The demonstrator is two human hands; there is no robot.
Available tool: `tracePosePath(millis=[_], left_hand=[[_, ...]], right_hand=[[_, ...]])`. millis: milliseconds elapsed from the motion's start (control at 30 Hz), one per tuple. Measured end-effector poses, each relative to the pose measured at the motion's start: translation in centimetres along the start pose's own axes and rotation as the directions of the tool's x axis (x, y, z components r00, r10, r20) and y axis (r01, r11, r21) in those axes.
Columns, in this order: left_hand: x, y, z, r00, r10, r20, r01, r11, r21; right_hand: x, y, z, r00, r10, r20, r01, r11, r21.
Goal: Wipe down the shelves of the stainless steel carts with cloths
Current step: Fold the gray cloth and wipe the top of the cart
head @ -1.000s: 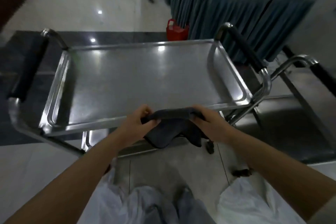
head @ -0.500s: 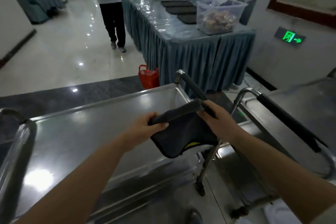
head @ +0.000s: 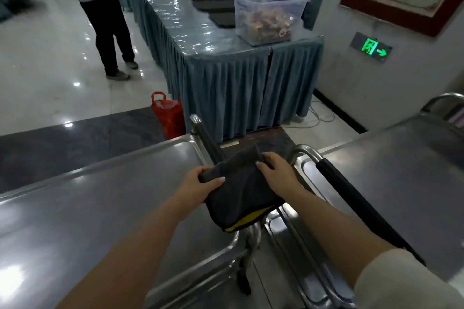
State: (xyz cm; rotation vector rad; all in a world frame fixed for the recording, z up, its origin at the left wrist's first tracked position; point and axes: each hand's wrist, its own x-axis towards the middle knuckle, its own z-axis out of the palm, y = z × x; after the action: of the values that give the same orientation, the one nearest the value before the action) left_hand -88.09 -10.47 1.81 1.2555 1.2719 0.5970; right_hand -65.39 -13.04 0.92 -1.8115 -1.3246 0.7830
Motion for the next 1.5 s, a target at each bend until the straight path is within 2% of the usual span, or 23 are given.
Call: tracePosePath(millis=[200,333,400,500,600,700,767,800,833,900,967,1067,1267,1400,1500], left_hand=[[4.3,-1.1,1.6,0.994,0.017,-0.106,-0.010,0.998,0.066],[5.4,-2.4,2.0,0.989,0.026,-0.145,-0.016,0.998,0.068],[5.6,-2.8,2.0,0.988,0.029,-0.149,-0.022,0.999,0.048],[5.6,-3.3,1.9,0.987,0.056,-0.154,-0.049,0.998,0.046],[5.6,-3.7,1.5,0.989,0.066,-0.135,-0.057,0.996,0.072],[5.1,-4.2,1.0,0.992,0.064,-0.108,-0.043,0.982,0.186],[4.6,-4.7,0.7,0.988,0.102,-0.115,-0.056,0.934,0.352],[4.2,-5.1,0.4,0.986,0.123,-0.113,-0.054,0.874,0.483],[3.6,-5.6,0.0,0.986,0.128,-0.106,-0.035,0.781,0.624],[2.2,-7.1,-1.1,0.995,0.046,-0.086,0.045,0.567,0.823],[0.3,-9.3,-2.6,0.993,-0.078,-0.086,0.112,0.433,0.895],[-3.3,-12.6,-5.6,0.972,-0.198,-0.127,0.182,0.292,0.939],[-12.2,-21.4,-11.9,0.907,-0.365,-0.212,0.305,0.218,0.927],[-15.4,-24.6,-11.7,0.924,-0.328,-0.198,0.296,0.286,0.911],[-17.0,-25.9,-10.9,0.936,-0.308,-0.170,0.264,0.296,0.918]], right_hand=[[4.2,3.1,1.2,0.997,0.073,0.031,-0.071,0.994,-0.079],[4.5,4.4,2.0,0.983,0.144,0.117,-0.121,0.976,-0.179],[4.0,4.3,2.5,0.977,0.129,0.167,-0.095,0.975,-0.199],[2.0,3.2,3.4,0.963,0.037,0.265,0.024,0.975,-0.221],[0.0,2.3,4.8,0.933,0.057,0.356,0.040,0.965,-0.260],[-1.3,1.7,6.2,0.926,0.093,0.367,0.038,0.942,-0.335],[-2.3,1.3,6.9,0.933,0.094,0.348,0.048,0.925,-0.378],[-2.7,1.2,7.2,0.941,0.092,0.327,0.048,0.917,-0.396],[-3.1,1.0,7.4,0.949,0.090,0.301,0.047,0.907,-0.418],[-3.9,0.6,7.6,0.962,0.093,0.257,0.038,0.885,-0.464],[-4.9,0.4,7.6,0.969,0.095,0.229,0.029,0.872,-0.488],[-7.0,0.6,7.5,0.976,0.090,0.198,0.023,0.861,-0.507],[-12.1,2.0,7.2,0.997,0.073,0.029,-0.046,0.841,-0.539],[-15.9,3.2,6.7,0.999,0.035,-0.038,-0.050,0.853,-0.519],[-18.1,3.8,6.0,0.998,0.037,-0.052,-0.059,0.856,-0.514]])
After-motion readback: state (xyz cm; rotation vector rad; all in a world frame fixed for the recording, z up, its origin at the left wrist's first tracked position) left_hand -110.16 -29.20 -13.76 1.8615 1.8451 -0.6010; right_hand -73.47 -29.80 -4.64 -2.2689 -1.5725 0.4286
